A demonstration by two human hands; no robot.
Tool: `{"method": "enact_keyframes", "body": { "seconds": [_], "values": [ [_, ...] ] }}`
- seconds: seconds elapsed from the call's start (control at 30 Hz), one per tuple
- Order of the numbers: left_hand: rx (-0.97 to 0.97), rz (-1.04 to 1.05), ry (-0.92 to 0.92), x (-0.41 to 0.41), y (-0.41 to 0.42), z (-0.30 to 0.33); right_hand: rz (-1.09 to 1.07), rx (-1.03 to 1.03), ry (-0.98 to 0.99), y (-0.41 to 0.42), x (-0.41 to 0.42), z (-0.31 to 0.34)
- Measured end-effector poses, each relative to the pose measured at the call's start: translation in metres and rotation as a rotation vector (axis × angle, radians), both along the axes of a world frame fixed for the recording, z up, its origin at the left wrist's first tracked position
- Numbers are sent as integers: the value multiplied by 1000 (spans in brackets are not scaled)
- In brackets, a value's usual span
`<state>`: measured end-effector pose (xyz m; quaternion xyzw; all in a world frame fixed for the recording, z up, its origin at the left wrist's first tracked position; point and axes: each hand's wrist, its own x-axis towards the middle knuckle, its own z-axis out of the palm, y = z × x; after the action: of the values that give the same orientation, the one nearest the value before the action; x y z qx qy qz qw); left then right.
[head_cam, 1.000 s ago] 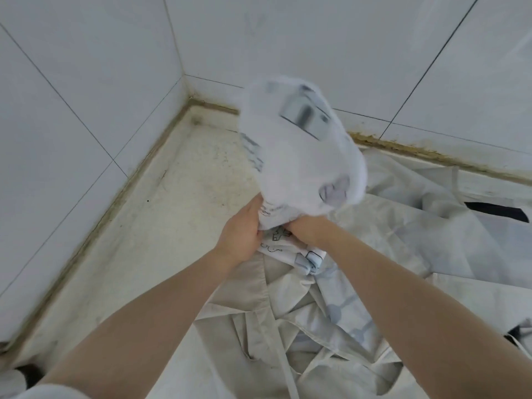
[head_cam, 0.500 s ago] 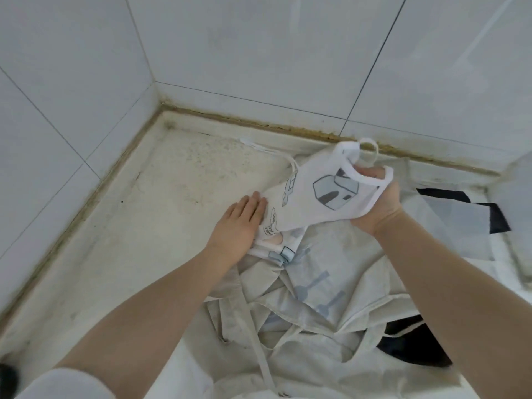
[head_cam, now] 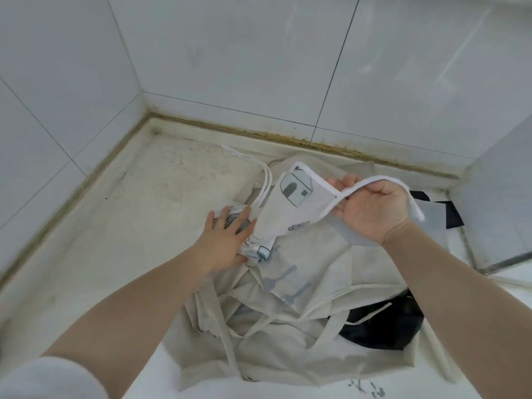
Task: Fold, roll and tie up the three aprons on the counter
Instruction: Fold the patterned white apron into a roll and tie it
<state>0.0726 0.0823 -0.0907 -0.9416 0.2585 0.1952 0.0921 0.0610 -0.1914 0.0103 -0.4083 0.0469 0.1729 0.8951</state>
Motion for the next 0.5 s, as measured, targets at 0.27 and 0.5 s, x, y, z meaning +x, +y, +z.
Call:
{"method": "enact_keyframes", "body": {
  "seconds": [0.27, 0.5],
  "values": [
    [-33, 0, 72, -9, -21, 10, 286, -1141, 376, -9, -7, -25],
    [-17, -6, 106, -8, -27, 9, 736, -1951, 283, -54, -12, -18]
  ]
}}
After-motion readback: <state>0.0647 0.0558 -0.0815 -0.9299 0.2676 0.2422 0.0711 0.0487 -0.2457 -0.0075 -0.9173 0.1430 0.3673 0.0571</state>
